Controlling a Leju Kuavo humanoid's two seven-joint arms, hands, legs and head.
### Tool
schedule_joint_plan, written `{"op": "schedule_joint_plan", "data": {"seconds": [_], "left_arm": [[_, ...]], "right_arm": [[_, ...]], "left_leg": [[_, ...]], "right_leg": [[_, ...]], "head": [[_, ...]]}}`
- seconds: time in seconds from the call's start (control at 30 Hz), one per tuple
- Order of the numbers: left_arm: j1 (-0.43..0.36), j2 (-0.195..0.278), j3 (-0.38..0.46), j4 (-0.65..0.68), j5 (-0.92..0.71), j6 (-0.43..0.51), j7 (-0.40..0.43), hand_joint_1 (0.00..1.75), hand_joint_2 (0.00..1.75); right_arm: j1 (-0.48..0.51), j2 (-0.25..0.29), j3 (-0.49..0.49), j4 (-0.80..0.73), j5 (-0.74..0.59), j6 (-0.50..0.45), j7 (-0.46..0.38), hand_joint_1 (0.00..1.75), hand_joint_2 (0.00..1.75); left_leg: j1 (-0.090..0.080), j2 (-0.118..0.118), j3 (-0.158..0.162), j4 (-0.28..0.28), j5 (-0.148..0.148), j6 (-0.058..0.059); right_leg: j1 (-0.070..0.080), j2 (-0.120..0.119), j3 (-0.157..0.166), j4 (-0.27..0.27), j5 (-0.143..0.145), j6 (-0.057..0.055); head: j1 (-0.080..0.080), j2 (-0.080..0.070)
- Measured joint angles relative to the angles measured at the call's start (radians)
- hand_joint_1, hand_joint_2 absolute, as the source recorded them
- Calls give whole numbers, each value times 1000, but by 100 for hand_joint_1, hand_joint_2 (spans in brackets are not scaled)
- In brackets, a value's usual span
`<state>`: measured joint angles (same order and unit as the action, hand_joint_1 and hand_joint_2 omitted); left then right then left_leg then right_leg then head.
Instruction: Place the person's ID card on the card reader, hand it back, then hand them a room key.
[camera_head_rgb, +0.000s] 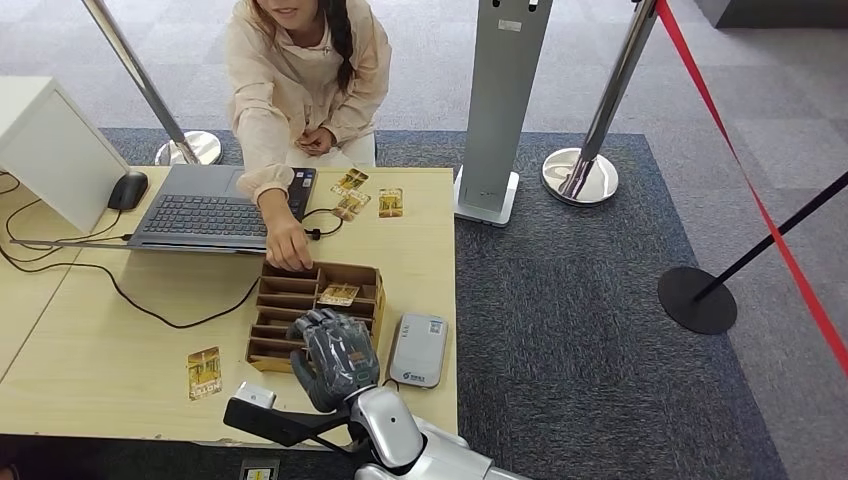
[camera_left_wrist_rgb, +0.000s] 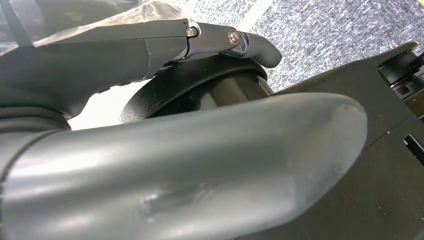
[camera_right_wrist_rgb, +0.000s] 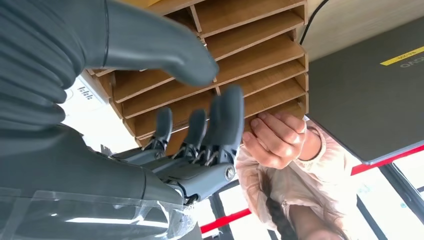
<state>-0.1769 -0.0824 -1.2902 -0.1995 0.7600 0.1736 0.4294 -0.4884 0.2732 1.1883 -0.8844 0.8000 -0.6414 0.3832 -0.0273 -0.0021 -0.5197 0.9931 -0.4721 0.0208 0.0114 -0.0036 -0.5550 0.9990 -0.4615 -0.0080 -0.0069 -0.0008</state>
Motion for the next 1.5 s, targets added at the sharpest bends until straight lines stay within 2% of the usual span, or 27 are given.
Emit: {"op": "schedule_joint_plan", "data": {"seconds": [0.27, 0.33, 0.47, 0.57, 0.8, 1.03, 1.33, 1.5], "left_arm": [[0, 0, 0, 0, 5, 0, -4, 0, 0], [0, 0, 0, 1, 6, 0, -5, 0, 0], [0, 0, 0, 2, 8, 0, -7, 0, 0], [1, 0, 0, 2, 11, 0, -9, 0, 0], [1, 0, 0, 3, 15, 0, -12, 0, 0], [1, 0, 0, 3, 17, 0, -12, 0, 0], [1, 0, -1, 3, 20, -2, -14, 0, 0], [2, 0, -2, 5, 22, -2, -18, 0, 0]], "right_arm": [[1, -12, 0, 2, 5, 8, 6, 125, 175], [1, -15, 0, 3, 5, 9, 8, 115, 175], [1, -20, 0, 4, 5, 11, 9, 17, 175], [1, -21, 0, 4, 11, 13, 12, 7, 175], [1, -26, -4, 3, 46, 13, 31, 10, 175], [5, -46, -9, -1, 136, 25, 74, 17, 175], [16, -69, -25, -16, 173, 40, 93, 62, 175], [26, -79, -33, -19, 187, 44, 96, 68, 175]], "left_leg": [[0, 0, 0, 0, 0, 0], [0, 0, 0, 0, 0, 0], [0, 0, 0, 0, 0, 0], [0, 0, 0, 0, 0, 0], [0, 0, 0, 0, 0, 0], [0, 0, 0, 0, 0, 0], [0, 0, 0, 0, 0, 0], [0, 0, 0, 0, 0, 0]], "right_leg": [[0, 0, 0, 0, 0, 0], [0, 0, 0, 0, 0, 0], [0, 0, 0, 0, 0, 0], [0, 0, 0, 0, 0, 0], [0, 0, 0, 0, 0, 0], [0, 0, 0, 0, 0, 0], [0, 0, 0, 0, 0, 0], [0, 0, 0, 0, 0, 0]], "head": [[0, 0], [0, 0], [0, 0], [0, 0], [0, 0], [0, 0], [0, 0], [0, 0]]}}
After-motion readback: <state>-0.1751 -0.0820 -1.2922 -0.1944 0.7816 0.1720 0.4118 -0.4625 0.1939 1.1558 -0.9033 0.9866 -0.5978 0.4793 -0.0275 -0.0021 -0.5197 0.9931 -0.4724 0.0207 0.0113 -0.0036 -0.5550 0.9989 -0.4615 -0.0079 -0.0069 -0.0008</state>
